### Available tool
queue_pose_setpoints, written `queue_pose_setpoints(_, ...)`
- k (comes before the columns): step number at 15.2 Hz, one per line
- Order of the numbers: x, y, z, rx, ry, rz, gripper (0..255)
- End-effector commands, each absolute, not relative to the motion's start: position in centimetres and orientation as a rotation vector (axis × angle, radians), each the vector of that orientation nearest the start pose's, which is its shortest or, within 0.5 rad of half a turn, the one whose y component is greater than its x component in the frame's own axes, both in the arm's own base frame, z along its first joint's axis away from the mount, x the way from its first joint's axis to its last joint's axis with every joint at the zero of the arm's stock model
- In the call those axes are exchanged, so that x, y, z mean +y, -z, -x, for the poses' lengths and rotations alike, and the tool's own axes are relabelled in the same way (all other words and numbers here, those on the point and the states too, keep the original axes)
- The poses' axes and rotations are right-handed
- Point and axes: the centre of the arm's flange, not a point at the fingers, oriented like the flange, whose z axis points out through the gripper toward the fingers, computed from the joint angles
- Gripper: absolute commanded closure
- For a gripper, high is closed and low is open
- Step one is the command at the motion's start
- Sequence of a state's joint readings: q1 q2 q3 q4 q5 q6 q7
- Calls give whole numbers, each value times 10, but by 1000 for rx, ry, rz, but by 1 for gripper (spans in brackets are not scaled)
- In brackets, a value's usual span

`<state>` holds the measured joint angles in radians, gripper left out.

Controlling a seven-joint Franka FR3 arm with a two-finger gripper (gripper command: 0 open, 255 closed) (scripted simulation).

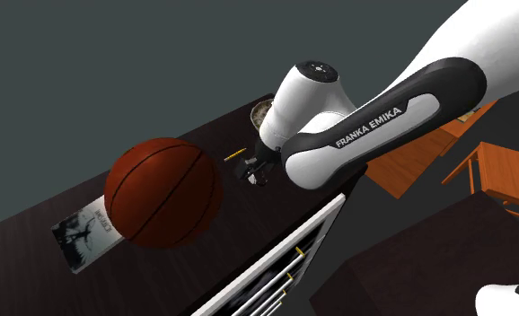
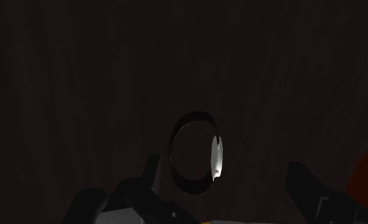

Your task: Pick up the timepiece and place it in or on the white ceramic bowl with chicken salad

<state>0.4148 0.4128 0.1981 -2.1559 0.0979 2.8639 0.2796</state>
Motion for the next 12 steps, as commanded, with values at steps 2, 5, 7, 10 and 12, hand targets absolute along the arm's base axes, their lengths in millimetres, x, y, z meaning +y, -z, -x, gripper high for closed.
queue_pose_setpoints(2, 339, -226, -495, -310, 320, 2873, 0)
queue_pose_setpoints(5, 339, -226, -495, -310, 320, 2873, 0)
queue_pose_setpoints(7, 339, -226, -495, -310, 320, 2873, 0)
queue_pose_setpoints(10, 339, -226, -495, -310, 320, 2873, 255)
queue_pose_setpoints(12, 339, -226, -495, -310, 320, 2873, 255)
